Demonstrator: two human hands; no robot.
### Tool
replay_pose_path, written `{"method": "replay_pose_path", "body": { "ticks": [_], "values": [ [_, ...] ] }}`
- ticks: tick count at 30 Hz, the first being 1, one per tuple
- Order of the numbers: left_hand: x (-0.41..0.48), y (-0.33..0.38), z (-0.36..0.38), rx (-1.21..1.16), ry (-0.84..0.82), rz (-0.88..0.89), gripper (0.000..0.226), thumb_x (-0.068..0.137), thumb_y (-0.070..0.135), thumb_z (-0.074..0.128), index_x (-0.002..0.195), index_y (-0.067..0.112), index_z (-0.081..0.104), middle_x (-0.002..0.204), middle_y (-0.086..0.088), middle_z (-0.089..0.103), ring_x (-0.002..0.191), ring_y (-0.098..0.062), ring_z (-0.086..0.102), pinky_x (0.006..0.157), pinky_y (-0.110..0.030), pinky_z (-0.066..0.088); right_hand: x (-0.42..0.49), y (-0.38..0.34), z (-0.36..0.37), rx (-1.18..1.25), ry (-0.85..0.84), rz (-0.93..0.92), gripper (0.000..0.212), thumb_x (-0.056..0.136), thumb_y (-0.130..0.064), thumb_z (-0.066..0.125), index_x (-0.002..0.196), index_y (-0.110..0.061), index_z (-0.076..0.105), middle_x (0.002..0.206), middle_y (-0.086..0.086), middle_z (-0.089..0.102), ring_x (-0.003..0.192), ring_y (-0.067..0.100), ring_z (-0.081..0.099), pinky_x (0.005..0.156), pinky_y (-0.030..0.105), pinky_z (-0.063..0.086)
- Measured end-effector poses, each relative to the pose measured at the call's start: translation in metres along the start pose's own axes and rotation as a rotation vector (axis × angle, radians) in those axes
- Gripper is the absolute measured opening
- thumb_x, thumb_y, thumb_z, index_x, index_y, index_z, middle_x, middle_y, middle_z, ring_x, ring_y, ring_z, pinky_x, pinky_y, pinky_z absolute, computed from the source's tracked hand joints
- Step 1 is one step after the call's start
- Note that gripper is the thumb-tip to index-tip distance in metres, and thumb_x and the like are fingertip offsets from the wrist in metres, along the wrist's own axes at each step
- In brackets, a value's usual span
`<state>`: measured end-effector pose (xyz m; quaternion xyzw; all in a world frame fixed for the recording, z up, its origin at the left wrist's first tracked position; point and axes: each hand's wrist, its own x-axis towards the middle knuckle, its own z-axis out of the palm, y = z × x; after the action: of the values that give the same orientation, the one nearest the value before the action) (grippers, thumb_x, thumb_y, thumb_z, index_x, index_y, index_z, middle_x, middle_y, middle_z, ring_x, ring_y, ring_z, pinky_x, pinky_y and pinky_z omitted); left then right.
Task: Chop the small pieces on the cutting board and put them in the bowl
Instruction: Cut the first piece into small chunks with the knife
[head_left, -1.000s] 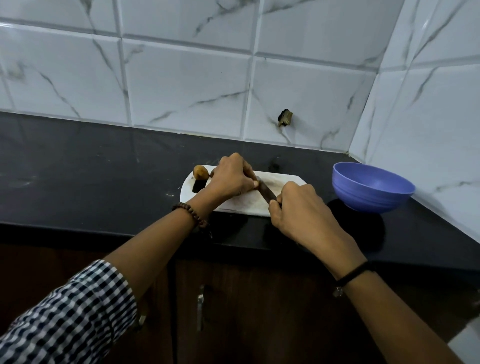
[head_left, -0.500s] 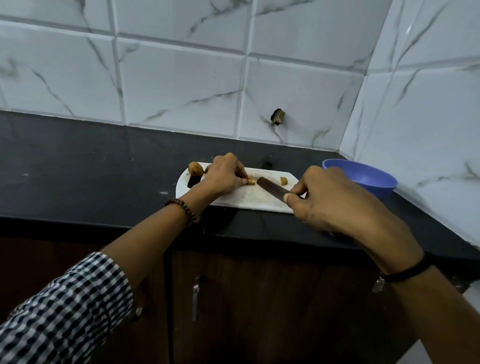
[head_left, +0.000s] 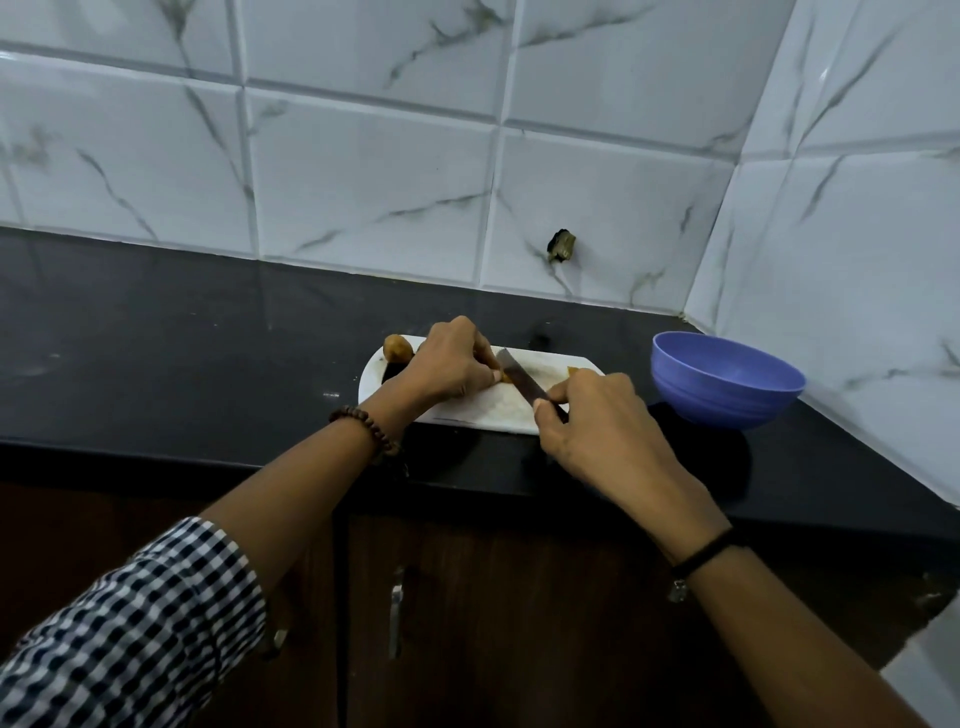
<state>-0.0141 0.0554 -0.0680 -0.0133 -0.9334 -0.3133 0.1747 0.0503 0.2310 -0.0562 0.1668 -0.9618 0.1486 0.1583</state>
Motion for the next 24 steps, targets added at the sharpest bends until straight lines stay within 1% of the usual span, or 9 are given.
{"method": "replay_pose_path", "body": {
  "ticks": [5, 8, 12, 15, 17, 20, 21, 22, 24],
  "values": [
    [0.002, -0.001, 0.001, 0.012, 0.004, 0.006, 0.013, 0.085, 0.016, 0.072, 0.095, 0.011, 0.079, 0.093, -0.001, 0.073, 0.09, -0.014, 0.064, 0.074, -0.026, 0.051, 0.003, -0.001, 0.003, -0.028, -0.003, 0.021, 0.03, 0.098, -0.035, 0.049, 0.112, -0.016, 0.067, 0.091, 0.003, 0.044, 0.078, 0.02, 0.046, 0.066, 0.03, 0.04],
    [0.002, -0.001, 0.001, 0.024, 0.008, 0.011, 0.012, 0.084, 0.018, 0.072, 0.092, 0.012, 0.08, 0.089, 0.002, 0.072, 0.087, -0.013, 0.064, 0.081, -0.032, 0.056, 0.003, -0.002, 0.004, -0.031, -0.002, 0.012, 0.031, 0.098, -0.036, 0.048, 0.111, -0.015, 0.067, 0.092, 0.003, 0.044, 0.078, 0.02, 0.044, 0.067, 0.03, 0.039],
    [0.001, -0.002, 0.001, 0.034, 0.024, 0.022, 0.01, 0.084, 0.018, 0.072, 0.089, 0.015, 0.079, 0.089, 0.002, 0.073, 0.085, -0.012, 0.064, 0.078, -0.031, 0.055, 0.007, -0.003, 0.007, -0.016, -0.007, 0.017, 0.031, 0.098, -0.036, 0.049, 0.108, -0.014, 0.067, 0.092, 0.005, 0.047, 0.077, 0.023, 0.048, 0.066, 0.032, 0.041],
    [0.001, -0.003, 0.002, 0.037, 0.027, 0.025, 0.01, 0.083, 0.019, 0.072, 0.088, 0.015, 0.079, 0.089, 0.003, 0.073, 0.085, -0.01, 0.062, 0.078, -0.03, 0.054, 0.011, -0.004, 0.011, 0.001, -0.017, 0.021, 0.029, 0.096, -0.034, 0.05, 0.103, -0.012, 0.068, 0.09, 0.006, 0.052, 0.078, 0.026, 0.057, 0.065, 0.035, 0.047],
    [0.002, -0.003, 0.002, 0.042, 0.031, 0.026, 0.011, 0.083, 0.02, 0.072, 0.09, 0.014, 0.079, 0.088, 0.003, 0.072, 0.086, -0.011, 0.062, 0.077, -0.029, 0.052, 0.013, -0.006, 0.013, 0.012, -0.026, 0.025, 0.027, 0.096, -0.033, 0.05, 0.092, -0.011, 0.065, 0.087, 0.008, 0.053, 0.075, 0.027, 0.055, 0.063, 0.033, 0.043],
    [0.002, -0.003, 0.003, 0.04, 0.029, 0.031, 0.013, 0.083, 0.02, 0.071, 0.091, 0.013, 0.079, 0.089, 0.001, 0.073, 0.085, -0.012, 0.065, 0.076, -0.03, 0.054, 0.013, -0.006, 0.016, 0.038, -0.033, 0.026, 0.029, 0.093, -0.028, 0.049, 0.067, -0.016, 0.047, 0.082, 0.011, 0.051, 0.065, 0.026, 0.048, 0.057, 0.028, 0.033],
    [0.002, -0.004, 0.003, 0.035, 0.029, 0.029, 0.013, 0.084, 0.02, 0.071, 0.091, 0.013, 0.079, 0.089, 0.0, 0.073, 0.085, -0.012, 0.065, 0.076, -0.03, 0.054, 0.013, -0.005, 0.016, 0.048, -0.05, 0.025, 0.03, 0.093, -0.027, 0.049, 0.065, -0.017, 0.044, 0.081, 0.011, 0.051, 0.063, 0.025, 0.049, 0.055, 0.027, 0.032],
    [0.002, -0.004, 0.004, 0.033, 0.032, 0.028, 0.013, 0.084, 0.021, 0.071, 0.09, 0.014, 0.079, 0.09, 0.0, 0.073, 0.086, -0.012, 0.065, 0.076, -0.03, 0.054, 0.012, -0.004, 0.014, 0.055, -0.069, 0.026, 0.029, 0.092, -0.027, 0.05, 0.066, -0.017, 0.047, 0.082, 0.011, 0.052, 0.063, 0.025, 0.051, 0.055, 0.028, 0.034],
    [0.003, -0.005, 0.005, 0.032, 0.036, 0.021, 0.014, 0.084, 0.024, 0.071, 0.089, 0.014, 0.079, 0.089, 0.001, 0.073, 0.086, -0.013, 0.065, 0.079, -0.034, 0.057, 0.01, -0.001, 0.008, 0.046, -0.101, 0.02, 0.024, 0.093, -0.028, 0.051, 0.076, -0.013, 0.056, 0.086, 0.008, 0.057, 0.068, 0.024, 0.058, 0.057, 0.032, 0.041]
  ]
}}
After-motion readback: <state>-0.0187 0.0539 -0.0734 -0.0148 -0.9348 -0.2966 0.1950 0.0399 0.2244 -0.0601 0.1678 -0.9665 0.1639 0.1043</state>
